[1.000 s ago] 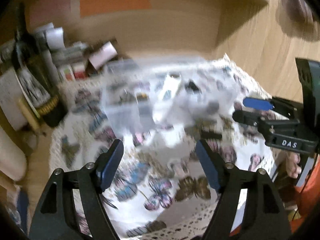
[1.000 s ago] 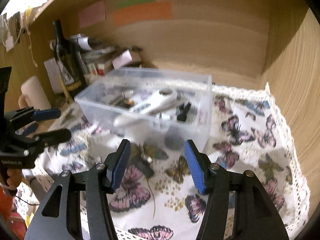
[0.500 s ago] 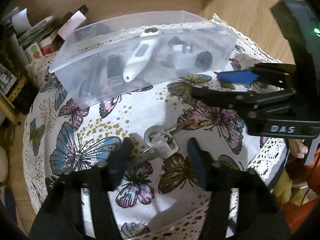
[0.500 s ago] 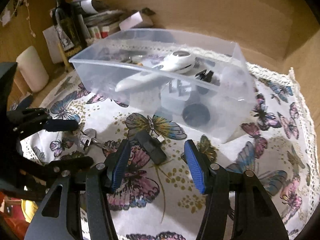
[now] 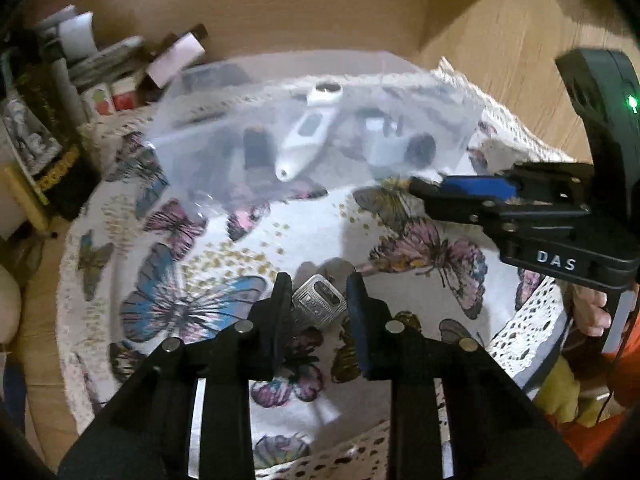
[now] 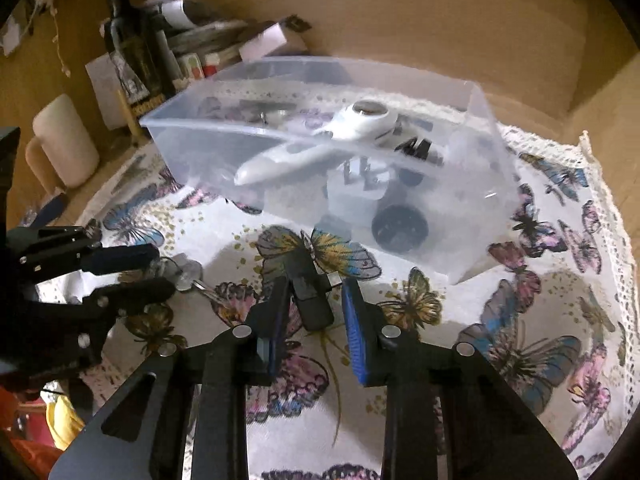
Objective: Organize rigid objects
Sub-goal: 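Grasp the keys with the left gripper while the right grasps a small black piece, then drop the keys into the clear box with the left gripper while the right drops the black piece in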
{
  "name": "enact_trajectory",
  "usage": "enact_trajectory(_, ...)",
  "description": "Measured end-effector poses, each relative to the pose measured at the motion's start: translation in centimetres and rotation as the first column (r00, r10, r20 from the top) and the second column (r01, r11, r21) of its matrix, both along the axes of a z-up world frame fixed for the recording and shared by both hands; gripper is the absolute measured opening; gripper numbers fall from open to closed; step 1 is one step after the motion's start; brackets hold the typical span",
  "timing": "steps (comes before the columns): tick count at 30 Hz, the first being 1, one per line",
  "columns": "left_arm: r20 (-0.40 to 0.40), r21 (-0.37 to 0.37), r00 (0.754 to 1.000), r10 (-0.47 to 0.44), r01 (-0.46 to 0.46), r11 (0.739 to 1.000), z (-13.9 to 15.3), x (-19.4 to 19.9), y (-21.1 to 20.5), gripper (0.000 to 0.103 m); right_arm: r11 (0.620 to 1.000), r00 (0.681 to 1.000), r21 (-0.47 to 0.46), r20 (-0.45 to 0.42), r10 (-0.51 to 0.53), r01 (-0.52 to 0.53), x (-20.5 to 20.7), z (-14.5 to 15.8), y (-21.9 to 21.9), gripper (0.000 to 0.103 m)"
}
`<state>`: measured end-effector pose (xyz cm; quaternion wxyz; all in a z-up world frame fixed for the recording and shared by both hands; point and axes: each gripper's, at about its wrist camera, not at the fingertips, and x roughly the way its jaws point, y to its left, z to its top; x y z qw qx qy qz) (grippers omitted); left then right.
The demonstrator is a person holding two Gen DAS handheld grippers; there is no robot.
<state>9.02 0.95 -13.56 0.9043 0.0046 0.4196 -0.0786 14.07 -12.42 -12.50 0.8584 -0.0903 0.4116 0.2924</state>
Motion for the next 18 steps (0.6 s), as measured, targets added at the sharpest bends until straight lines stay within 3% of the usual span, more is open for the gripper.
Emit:
enact_trajectory(8,0.127,-0.014,0.991,0.042,-0.041,0.999,4.4,-1.0,1.0,0.028,0.998,0.994,0.058,0.103,-0.028,0.022,-1.1,3.7,-1.0,0.024)
enact_trajectory(18,0.233,-0.091,0.971,0.059,-0.039,0.995,9.4,0.3,2.0,0.028,0.992,0.974,0.122,0.216,-0.062,0.037,-1.3,7.9,-1.9,0.024)
